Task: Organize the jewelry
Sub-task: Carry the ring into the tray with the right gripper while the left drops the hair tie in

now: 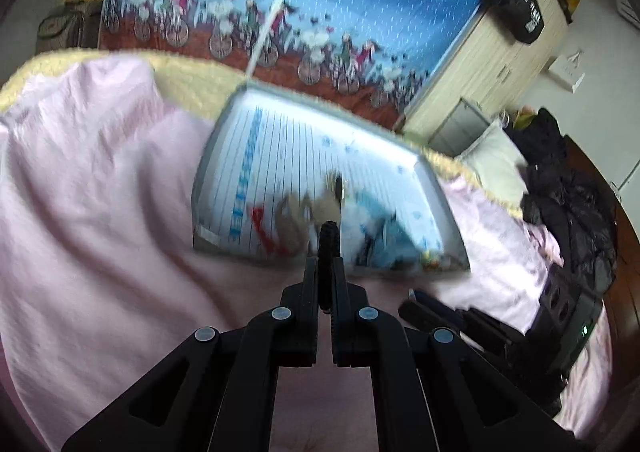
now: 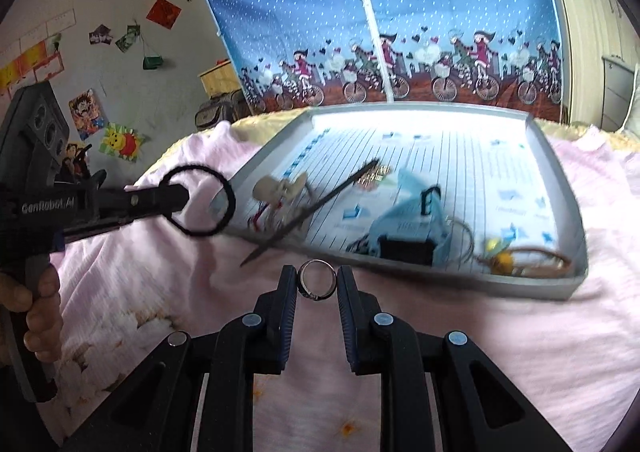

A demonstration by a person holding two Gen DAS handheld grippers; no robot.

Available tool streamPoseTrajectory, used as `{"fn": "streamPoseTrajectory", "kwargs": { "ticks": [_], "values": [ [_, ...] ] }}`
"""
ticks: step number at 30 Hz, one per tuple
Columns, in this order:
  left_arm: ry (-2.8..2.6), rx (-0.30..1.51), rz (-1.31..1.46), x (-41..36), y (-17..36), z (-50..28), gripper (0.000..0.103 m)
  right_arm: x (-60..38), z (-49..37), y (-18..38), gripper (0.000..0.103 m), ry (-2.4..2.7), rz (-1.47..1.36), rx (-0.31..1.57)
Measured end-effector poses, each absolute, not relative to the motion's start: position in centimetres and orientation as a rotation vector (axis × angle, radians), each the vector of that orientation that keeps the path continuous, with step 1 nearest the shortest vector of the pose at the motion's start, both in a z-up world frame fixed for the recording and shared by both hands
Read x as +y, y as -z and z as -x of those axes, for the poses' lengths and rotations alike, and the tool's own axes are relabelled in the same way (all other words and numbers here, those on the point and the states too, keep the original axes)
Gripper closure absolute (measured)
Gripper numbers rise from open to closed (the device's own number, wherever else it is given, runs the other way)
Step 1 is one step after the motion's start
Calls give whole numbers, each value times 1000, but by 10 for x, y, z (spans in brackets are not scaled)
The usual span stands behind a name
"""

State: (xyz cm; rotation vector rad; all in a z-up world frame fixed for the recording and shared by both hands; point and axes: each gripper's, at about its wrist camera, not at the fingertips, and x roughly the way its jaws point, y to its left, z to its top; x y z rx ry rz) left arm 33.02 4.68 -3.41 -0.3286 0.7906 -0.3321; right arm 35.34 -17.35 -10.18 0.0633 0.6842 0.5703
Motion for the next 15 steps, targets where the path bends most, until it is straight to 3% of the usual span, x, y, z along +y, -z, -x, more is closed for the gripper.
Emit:
{"fn": "streamPoseTrajectory", "kwargs": {
  "ticks": [9, 15],
  "values": [
    [252, 708, 283, 47, 50, -369, 100, -148, -386, 101, 83, -558, 27, 658],
    [244, 766, 267, 50, 76, -383, 100, -140, -394, 114, 83, -535, 85, 704]
  ]
}}
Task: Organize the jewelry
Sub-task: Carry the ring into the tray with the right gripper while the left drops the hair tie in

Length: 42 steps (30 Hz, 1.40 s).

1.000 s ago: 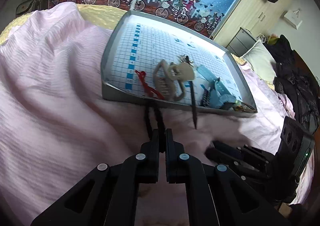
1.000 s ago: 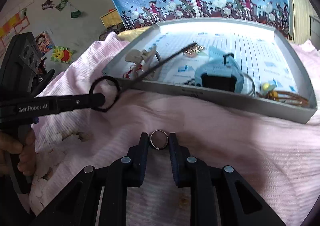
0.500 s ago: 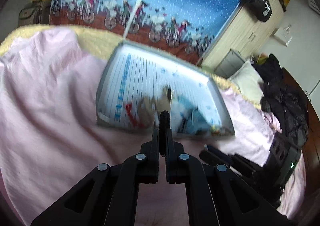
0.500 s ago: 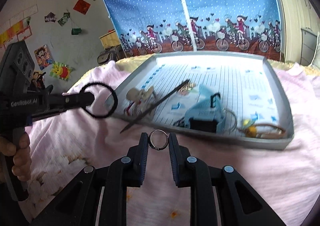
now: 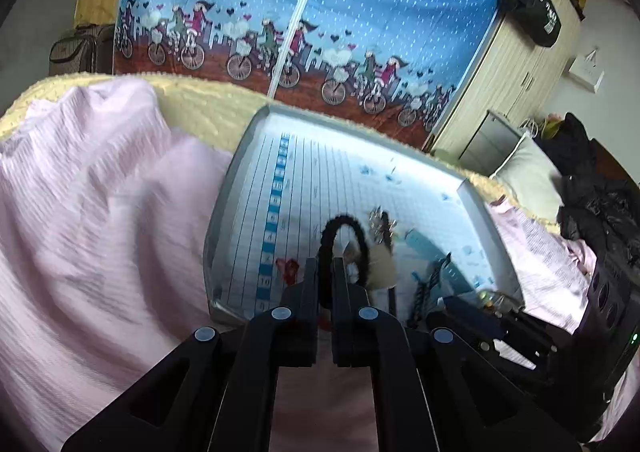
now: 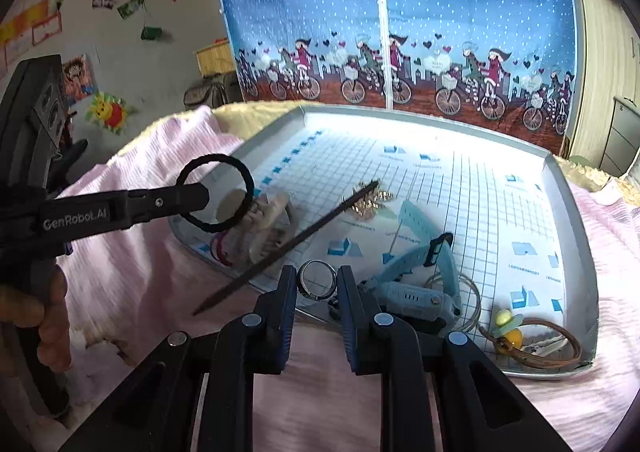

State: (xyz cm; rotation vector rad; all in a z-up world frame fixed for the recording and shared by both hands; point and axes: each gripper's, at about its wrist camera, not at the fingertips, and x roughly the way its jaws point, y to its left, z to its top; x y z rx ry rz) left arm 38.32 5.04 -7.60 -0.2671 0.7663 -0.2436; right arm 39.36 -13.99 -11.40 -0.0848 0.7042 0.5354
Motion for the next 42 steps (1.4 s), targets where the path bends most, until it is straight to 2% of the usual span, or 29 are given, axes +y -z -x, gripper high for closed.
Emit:
{"fn": "streamPoseTrajectory", "kwargs": {
  "ticks": [15, 21, 22, 27, 29, 31, 35, 36, 42],
  "values": [
    [203, 866, 222, 45, 91, -388, 97, -152, -401, 119, 83, -531, 40, 739],
    [198, 847, 253, 49, 84, -384, 56, -156, -400, 114, 77, -532, 29, 719],
    [195, 838, 249, 49, 81, -382, 46, -156, -398, 111, 74, -529, 29, 704],
    [186, 773, 240, 52, 61, -364, 22, -165, -383, 84, 52, -490, 26, 596],
    [169, 718, 224, 52, 48, -352, 12, -170, -377, 73, 40, -471, 13, 559],
    [142, 653, 204, 52, 35, -338, 3, -175, -368, 62, 20, -451, -5, 524],
    [94, 518, 155, 48, 9, -310, 2, -188, -351, 43, 7, -428, -51, 466],
    [88, 495, 141, 47, 4, -305, 2, -191, -345, 37, 0, -421, -60, 446],
    [90, 399, 89, 40, -19, -270, 2, -199, -311, 12, 0, -409, -37, 345]
  ]
}}
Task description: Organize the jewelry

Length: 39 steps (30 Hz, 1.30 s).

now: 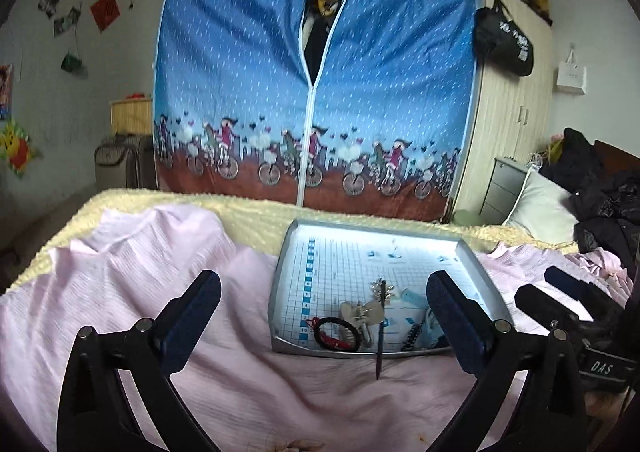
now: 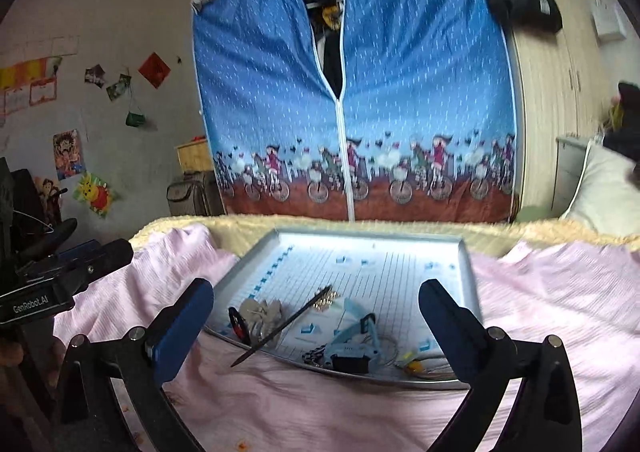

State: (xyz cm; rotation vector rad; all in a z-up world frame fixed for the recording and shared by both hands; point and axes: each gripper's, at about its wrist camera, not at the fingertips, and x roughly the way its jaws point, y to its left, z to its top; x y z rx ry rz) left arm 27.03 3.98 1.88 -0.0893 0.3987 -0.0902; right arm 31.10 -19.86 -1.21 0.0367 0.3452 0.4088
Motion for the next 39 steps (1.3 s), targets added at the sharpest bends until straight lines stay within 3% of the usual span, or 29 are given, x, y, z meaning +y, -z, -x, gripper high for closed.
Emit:
{"fn": "streamPoseTrajectory", "kwargs": {
  "ticks": [19, 39],
  "values": [
    [67, 253, 44, 28, -39, -151, 2, -218, -181, -21, 0, -354, -40, 127],
    [48, 251, 45, 21, -26, -87, 2, -230, -126, -3, 0, -332, -46, 176]
  ]
}}
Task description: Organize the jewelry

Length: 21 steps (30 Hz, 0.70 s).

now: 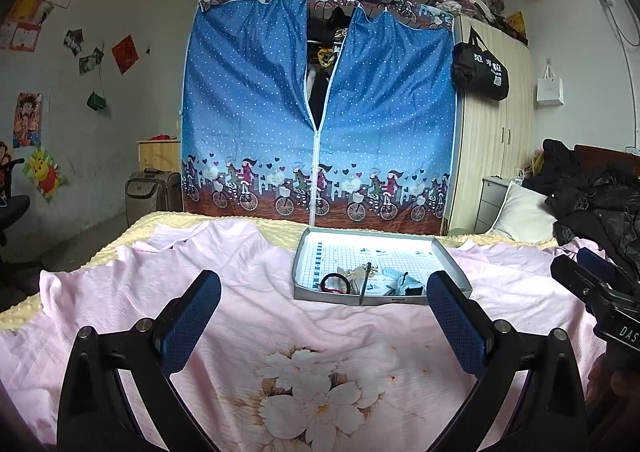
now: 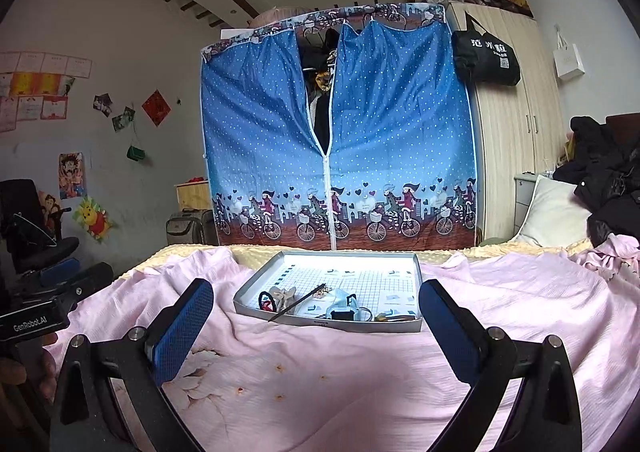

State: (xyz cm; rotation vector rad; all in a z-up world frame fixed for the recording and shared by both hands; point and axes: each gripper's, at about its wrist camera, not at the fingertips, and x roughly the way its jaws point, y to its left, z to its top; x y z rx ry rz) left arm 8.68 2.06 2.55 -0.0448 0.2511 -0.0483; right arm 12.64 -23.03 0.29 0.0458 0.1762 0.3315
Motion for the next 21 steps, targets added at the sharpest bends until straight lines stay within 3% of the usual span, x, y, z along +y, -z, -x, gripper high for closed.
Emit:
{"fn": "streamPoseTrajectory", "kwargs": {
  "ticks": [21],
  "values": [
    [24, 263, 26, 24, -21, -90, 2, -225, -131, 3, 0, -345, -38, 207]
  ]
}}
